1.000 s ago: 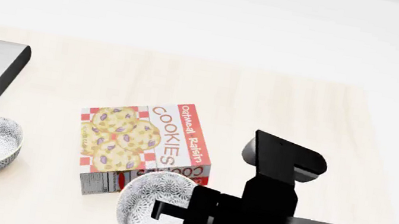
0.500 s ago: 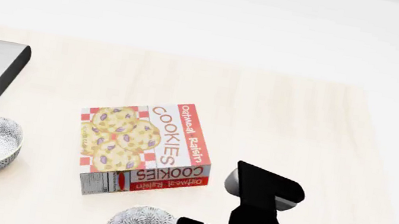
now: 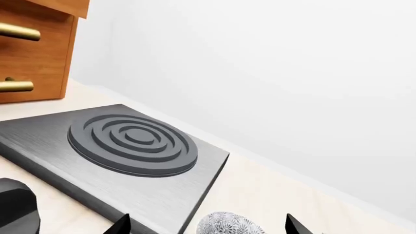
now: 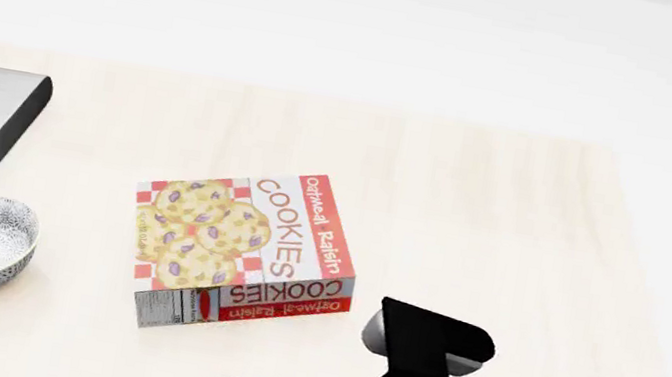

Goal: Pick the akita bowl next to the plate and place it on the plate.

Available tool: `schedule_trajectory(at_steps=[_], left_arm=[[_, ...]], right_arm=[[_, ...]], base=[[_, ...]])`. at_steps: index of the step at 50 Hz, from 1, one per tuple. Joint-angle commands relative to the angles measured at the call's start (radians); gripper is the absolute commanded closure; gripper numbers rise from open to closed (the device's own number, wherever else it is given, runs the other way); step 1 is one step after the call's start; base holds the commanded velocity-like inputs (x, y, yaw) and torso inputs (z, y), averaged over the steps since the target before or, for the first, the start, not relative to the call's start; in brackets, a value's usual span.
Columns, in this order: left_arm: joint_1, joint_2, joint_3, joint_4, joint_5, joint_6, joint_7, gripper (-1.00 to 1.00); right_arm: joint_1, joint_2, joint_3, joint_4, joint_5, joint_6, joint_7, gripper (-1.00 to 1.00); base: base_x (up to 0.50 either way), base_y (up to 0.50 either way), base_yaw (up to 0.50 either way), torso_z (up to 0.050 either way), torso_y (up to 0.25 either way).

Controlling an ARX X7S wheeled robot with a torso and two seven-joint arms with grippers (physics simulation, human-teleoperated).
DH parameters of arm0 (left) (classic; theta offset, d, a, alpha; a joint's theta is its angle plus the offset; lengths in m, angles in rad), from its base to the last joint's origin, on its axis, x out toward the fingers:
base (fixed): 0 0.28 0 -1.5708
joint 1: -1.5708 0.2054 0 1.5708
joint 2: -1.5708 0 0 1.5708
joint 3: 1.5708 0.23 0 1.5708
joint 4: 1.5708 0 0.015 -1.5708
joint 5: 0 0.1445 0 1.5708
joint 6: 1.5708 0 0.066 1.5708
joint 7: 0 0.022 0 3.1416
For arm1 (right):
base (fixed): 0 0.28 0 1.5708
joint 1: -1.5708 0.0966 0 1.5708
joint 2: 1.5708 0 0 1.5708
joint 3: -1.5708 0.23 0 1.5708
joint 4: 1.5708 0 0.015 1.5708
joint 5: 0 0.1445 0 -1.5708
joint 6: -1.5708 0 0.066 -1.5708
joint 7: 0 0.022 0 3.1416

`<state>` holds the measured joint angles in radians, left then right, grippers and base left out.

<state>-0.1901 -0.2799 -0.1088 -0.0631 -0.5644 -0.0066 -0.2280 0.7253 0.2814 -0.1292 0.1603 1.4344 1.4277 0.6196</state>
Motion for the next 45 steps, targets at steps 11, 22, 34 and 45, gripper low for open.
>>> schedule_trajectory(at_steps=[11,22,34,45], left_arm=[[0.005,-0.005,0.005,0.014,-0.006,-0.004,-0.01,-1.0],[0.006,-0.007,0.007,0.013,-0.008,-0.002,-0.011,-1.0],[0.006,-0.01,0.01,0.016,-0.012,-0.004,-0.015,-1.0],[0.006,-0.011,0.012,0.011,-0.013,0.001,-0.014,-1.0]], right_arm=[[-0.007,0.022,-0.076,0.007,-0.047,-0.049,-0.083,1.0],[-0.017,0.037,-0.11,-0.002,-0.07,-0.061,-0.098,1.0],[-0.018,0.046,-0.145,0.008,-0.095,-0.078,-0.122,1.0],[-0.014,0.057,-0.162,-0.006,-0.101,-0.092,-0.145,-1.0]], base=[[0.0,0.0,0.0,0.0,0.0],[0.0,0.0,0.0,0.0,0.0],[0.0,0.0,0.0,0.0,0.0],[0.0,0.0,0.0,0.0,0.0]])
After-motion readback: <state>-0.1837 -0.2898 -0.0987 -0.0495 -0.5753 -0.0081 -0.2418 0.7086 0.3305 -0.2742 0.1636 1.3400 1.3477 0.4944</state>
